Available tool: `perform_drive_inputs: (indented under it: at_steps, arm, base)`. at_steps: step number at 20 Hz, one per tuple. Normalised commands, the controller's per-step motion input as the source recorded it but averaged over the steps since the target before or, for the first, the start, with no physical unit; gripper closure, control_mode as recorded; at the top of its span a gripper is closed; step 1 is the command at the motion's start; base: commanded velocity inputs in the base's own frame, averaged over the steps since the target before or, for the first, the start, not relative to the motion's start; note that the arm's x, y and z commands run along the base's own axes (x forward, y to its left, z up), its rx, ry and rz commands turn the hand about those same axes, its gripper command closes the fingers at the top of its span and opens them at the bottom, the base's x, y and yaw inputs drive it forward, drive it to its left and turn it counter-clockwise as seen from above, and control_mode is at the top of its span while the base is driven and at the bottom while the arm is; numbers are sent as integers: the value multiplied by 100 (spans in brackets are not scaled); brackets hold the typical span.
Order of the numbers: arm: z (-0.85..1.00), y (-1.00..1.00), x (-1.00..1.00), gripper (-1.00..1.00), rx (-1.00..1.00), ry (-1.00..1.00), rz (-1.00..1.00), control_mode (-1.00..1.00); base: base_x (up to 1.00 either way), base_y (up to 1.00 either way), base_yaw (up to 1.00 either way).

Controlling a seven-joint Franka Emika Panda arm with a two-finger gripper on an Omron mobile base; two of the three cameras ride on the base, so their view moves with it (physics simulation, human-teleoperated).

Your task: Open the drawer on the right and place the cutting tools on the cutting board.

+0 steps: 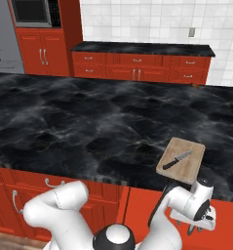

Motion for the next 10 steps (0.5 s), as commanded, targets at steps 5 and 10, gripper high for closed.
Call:
perform_drive_inputs:
  at_steps: [5,10]
  arm:
    - [-6,0,0,-100,5,6,4,-100]
    - [-8,0,0,100,1,10,1,-100]
  base:
    - [0,0,0]
    - [0,0,0]
